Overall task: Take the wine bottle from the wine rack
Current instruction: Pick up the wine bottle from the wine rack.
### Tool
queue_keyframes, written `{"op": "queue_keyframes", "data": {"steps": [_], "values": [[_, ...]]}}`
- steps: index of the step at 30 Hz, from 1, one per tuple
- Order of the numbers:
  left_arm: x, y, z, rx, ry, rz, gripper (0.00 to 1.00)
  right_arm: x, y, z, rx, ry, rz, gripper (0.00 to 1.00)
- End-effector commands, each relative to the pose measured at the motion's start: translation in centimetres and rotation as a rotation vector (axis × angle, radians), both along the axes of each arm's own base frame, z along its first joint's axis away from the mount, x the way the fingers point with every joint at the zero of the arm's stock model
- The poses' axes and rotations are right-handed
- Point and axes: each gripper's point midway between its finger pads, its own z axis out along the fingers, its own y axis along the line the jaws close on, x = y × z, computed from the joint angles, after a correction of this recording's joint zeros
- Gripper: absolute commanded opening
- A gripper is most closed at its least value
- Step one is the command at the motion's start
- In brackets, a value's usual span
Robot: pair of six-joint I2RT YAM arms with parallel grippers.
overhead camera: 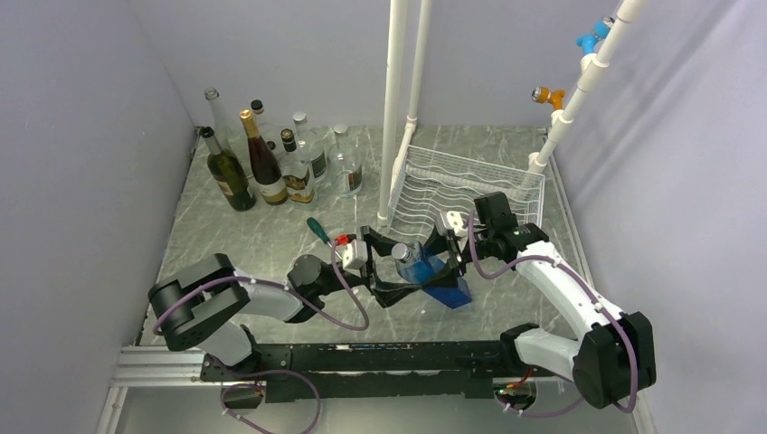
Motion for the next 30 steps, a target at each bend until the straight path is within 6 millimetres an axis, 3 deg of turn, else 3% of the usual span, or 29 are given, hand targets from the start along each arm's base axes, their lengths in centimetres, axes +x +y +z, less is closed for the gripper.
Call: {"op": "queue_keyframes", "data": {"steps": [1, 10, 19, 24, 30], "values": [[-0.8, -0.1, 4.0, -0.147, -0.068, -0.036, 0.96, -0.3, 0.6, 4.4, 0.129, -0.11, 0.07, 0.0], [-0.7, -1.0, 3.2, -0.135, -0.042, -0.038, 0.88, -0.2, 0.6, 4.3, 0.125, -0.107, 0.066, 0.0], [-1.0, -0.9, 4.1, -0.156, -0.036, -0.052, 0.56, 0.0, 0.6, 4.2, 0.12, -0.108, 0.059, 0.0], [-1.2, -0.5, 4.5, -0.167, -0.046, -0.037, 0.73, -0.1, 0.5, 4.2, 0.119, -0.11, 0.057, 0.0], [-1.8, -0.2, 5.0, -0.178, -0.069, -0.036, 0.78, 0.0, 0.5, 4.2, 0.12, -0.111, 0.055, 0.0]]}}
